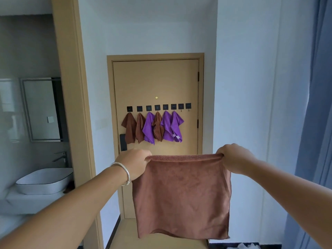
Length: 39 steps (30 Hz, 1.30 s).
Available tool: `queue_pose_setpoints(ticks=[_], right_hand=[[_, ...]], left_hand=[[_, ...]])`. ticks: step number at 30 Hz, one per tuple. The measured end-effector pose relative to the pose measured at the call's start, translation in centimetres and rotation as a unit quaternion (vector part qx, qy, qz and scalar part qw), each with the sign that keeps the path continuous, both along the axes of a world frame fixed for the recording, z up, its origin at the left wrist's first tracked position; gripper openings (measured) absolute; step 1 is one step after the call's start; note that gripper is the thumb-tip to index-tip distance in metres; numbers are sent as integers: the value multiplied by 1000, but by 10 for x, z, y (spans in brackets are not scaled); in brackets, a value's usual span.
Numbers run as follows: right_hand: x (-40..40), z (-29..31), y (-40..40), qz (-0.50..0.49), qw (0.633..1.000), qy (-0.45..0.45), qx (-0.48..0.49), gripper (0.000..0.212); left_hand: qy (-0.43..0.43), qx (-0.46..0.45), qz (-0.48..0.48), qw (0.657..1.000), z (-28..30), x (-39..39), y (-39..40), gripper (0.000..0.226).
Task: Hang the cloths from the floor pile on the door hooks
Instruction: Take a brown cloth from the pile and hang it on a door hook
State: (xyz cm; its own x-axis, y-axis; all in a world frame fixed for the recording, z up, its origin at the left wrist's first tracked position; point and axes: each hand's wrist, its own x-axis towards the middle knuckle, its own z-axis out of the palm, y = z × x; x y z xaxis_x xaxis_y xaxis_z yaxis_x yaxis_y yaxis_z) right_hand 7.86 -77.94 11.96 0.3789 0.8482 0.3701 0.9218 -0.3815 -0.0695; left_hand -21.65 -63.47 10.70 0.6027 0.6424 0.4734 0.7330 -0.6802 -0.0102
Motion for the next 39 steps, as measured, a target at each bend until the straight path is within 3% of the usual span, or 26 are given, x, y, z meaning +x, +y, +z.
queue_pose_setpoints(ticks=[8,19,29,39], right_hand=[[78,-9,106,9,999,28,-12,40],[202,19,249,45,998,34,12,34],[270,6,345,38,999,33,-2,38],[320,14,488,-9,999,33,-19,35]], left_hand=[[34,12,19,999,-4,75,94,22],[18,30,35,999,27,199,222,22],[24,19,17,999,14,271,331,20],[16,22,-26,999,15,329,494,19]])
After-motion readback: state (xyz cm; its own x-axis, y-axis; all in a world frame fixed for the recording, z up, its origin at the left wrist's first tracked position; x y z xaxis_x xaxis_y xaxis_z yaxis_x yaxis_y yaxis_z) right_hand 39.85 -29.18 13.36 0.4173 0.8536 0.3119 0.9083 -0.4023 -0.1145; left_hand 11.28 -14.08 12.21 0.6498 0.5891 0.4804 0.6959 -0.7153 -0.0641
